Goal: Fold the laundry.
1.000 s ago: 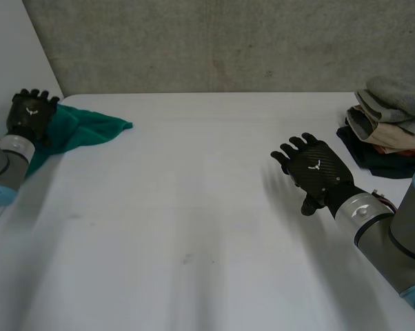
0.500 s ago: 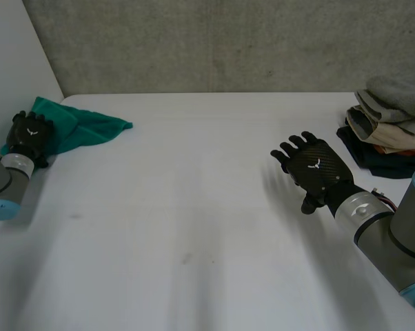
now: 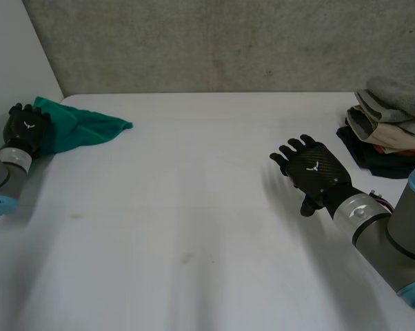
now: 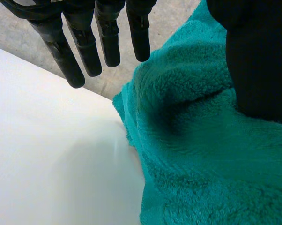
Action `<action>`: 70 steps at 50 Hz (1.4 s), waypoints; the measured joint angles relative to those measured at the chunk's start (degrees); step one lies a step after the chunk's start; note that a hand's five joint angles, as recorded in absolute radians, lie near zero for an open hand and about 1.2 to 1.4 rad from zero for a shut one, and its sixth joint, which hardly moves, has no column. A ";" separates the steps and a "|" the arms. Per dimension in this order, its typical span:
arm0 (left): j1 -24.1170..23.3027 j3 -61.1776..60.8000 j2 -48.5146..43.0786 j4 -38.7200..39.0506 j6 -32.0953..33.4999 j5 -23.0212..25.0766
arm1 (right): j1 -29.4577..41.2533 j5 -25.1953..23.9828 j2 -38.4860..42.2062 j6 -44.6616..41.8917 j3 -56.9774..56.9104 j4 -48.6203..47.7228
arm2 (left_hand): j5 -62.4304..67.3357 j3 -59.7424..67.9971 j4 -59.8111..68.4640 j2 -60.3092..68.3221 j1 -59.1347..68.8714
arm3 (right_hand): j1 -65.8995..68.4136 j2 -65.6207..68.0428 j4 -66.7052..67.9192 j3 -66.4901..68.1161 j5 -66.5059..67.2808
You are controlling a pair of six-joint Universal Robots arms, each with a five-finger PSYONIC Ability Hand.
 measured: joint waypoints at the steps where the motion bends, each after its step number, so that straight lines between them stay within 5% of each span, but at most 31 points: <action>1: -0.03 0.01 0.00 0.00 -0.01 0.05 | 0.00 0.00 0.00 0.00 0.00 -0.01 | 0.20 0.19 0.22 0.21 0.00 | 0.00 0.00 0.00 0.00 0.00; 15: -0.19 2.61 -2.11 0.16 -0.01 0.62 | -0.02 0.00 0.26 0.00 -0.07 -0.02 | 2.30 2.60 2.87 2.62 3.00 | 0.00 0.00 0.00 0.00 0.00; 19: -0.20 3.74 -3.08 0.19 -0.01 0.99 | -0.06 0.04 0.36 0.00 -0.21 -0.04 | 10.39 11.11 11.37 11.66 13.11 | 0.00 0.00 0.00 0.00 0.00; 20: -0.22 3.86 -3.19 0.19 -0.02 1.11 | -0.07 0.05 0.38 0.01 -0.24 -0.04 | 24.01 26.03 25.41 26.24 28.22 | 0.00 0.00 0.00 0.00 0.00; 22: -0.29 3.95 -3.29 0.21 -0.04 1.27 | -0.07 0.06 0.41 0.00 -0.32 -0.04 | 25.93 26.98 27.31 28.18 30.31 | 0.00 0.00 0.00 0.00 0.00; 23: -0.43 3.83 -3.21 0.23 -0.07 1.23 | -0.08 0.09 0.43 0.00 -0.36 -0.04 | 39.11 40.12 40.62 40.42 42.60 | 0.00 0.00 0.00 0.00 0.00; 30: -3.35 -1.72 2.23 0.88 -1.44 0.05 | -0.09 0.28 0.41 0.01 -0.47 -0.04 | 42.42 45.81 46.45 46.12 43.19 | 0.00 0.00 0.00 0.00 0.00; 40: -14.31 -23.58 29.37 6.82 -19.41 -0.40 | -0.12 0.79 0.21 0.14 -0.56 -0.04 | 42.42 46.05 46.47 46.30 43.19 | 0.00 0.00 0.00 0.00 0.00; 47: -26.28 -33.11 42.55 3.68 -30.21 -0.39 | -1.79 1.22 -0.08 0.71 -1.13 0.07 | 42.42 46.06 46.47 46.30 43.19 | 0.00 0.00 0.00 0.00 0.00; 60: -45.83 -37.48 35.05 -8.41 -32.47 -2.08 | -3.73 1.79 -0.36 1.54 -2.75 0.73 | 42.42 46.06 46.48 46.30 43.19 | 0.00 0.00 0.00 0.00 0.00; 63: -48.33 -37.49 34.08 -11.43 -32.41 -2.73 | -3.75 2.21 -0.36 2.12 -3.41 1.44 | 37.38 40.59 40.93 40.81 37.06 | 0.00 0.00 0.00 0.00 0.00; 65: -49.18 -37.85 35.58 -12.88 -32.52 -3.11 | -3.74 2.53 -0.35 2.53 -4.34 2.89 | 8.60 11.76 11.57 11.41 4.66 | 0.00 0.00 0.00 0.00 0.00; 66: -49.25 -38.18 36.84 -13.29 -32.59 -3.24 | -3.73 2.65 -0.35 2.67 -4.90 3.86 | 3.31 5.74 5.46 5.39 -0.01 | 0.00 0.00 0.00 0.00 0.00; 70: -47.88 -40.29 43.27 -13.63 -32.84 -3.48 | -3.53 2.93 -0.36 3.09 -7.82 8.83 | -5.05 -4.20 -4.58 -4.28 -3.29 | 0.00 0.00 0.00 0.00 0.00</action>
